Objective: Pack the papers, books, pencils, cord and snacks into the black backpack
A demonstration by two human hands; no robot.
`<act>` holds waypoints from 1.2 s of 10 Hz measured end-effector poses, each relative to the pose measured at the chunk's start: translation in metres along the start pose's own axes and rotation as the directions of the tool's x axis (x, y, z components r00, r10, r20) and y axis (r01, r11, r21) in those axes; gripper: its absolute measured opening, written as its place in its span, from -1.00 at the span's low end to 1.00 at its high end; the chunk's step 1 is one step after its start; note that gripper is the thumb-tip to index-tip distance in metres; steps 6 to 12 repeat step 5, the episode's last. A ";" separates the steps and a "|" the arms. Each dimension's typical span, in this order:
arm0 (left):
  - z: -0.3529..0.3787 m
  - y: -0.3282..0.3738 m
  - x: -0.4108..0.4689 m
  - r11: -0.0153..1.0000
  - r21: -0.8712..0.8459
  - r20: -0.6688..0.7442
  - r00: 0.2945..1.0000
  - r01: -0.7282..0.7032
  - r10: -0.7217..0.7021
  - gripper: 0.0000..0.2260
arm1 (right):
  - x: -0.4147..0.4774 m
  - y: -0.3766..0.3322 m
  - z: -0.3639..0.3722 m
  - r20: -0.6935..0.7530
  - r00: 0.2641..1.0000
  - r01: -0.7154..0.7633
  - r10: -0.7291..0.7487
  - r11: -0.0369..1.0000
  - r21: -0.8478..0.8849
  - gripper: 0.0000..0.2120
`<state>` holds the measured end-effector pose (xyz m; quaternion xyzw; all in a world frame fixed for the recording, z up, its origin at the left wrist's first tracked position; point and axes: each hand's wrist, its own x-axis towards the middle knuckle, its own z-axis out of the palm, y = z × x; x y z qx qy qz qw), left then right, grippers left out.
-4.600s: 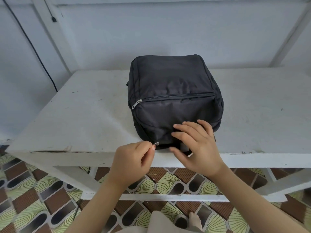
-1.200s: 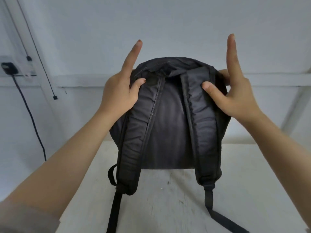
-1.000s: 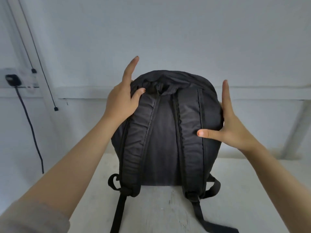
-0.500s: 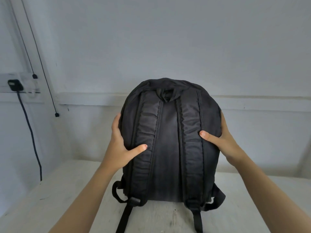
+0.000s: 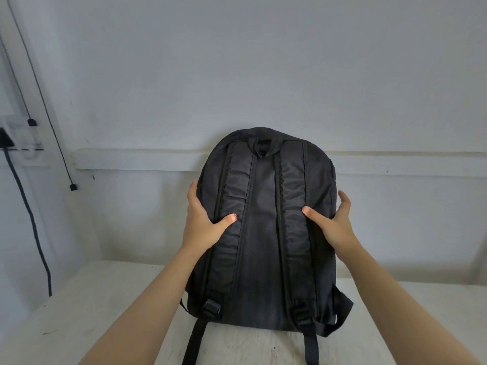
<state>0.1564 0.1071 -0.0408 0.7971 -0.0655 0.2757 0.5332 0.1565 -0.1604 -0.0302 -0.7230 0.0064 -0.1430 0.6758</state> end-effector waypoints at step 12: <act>0.007 -0.010 -0.037 0.965 -0.129 -0.093 0.966 0.228 -0.240 -0.08 | -0.035 0.009 0.007 -0.123 0.988 -0.102 0.090 0.991 -0.091 -0.04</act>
